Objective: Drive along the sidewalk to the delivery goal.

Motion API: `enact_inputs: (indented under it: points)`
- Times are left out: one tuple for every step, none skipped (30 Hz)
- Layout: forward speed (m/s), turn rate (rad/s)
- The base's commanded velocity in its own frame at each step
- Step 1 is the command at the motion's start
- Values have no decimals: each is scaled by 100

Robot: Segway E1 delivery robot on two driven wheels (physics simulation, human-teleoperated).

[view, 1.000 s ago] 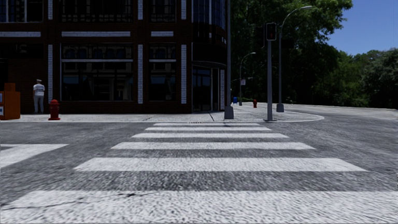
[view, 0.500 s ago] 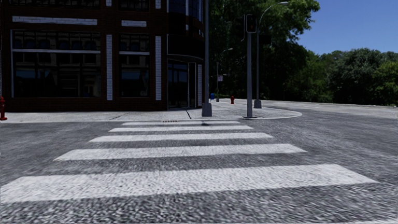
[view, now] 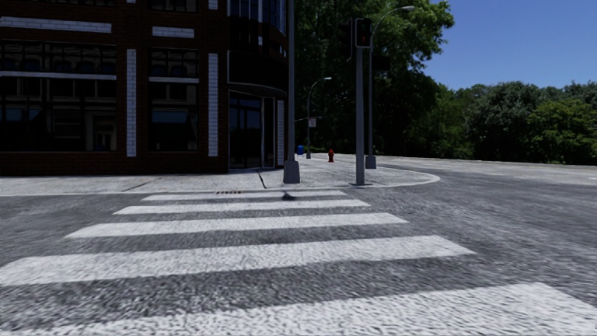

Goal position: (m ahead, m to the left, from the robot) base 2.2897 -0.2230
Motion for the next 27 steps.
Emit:
enact_inputs:
  points:
    - [126, 0]
    - [126, 1]
    - [126, 1]
    - [126, 11]
    - [126, 17]
    - [126, 22]
    - [126, 22]
    - [126, 25]
    - [127, 26]
    - [127, 26]
    - [128, 32]
    - [128, 32]
    - [128, 35]
    - [128, 37]
    - [128, 38]
    - [128, 38]
    - [128, 39]
    - [128, 39]
    - [129, 39]
    - [127, 32]
    - [127, 32]
    - [106, 0]
    - [0, 0]
    - [0, 0]
    - [0, 0]
    - [0, 0]
    - [0, 0]
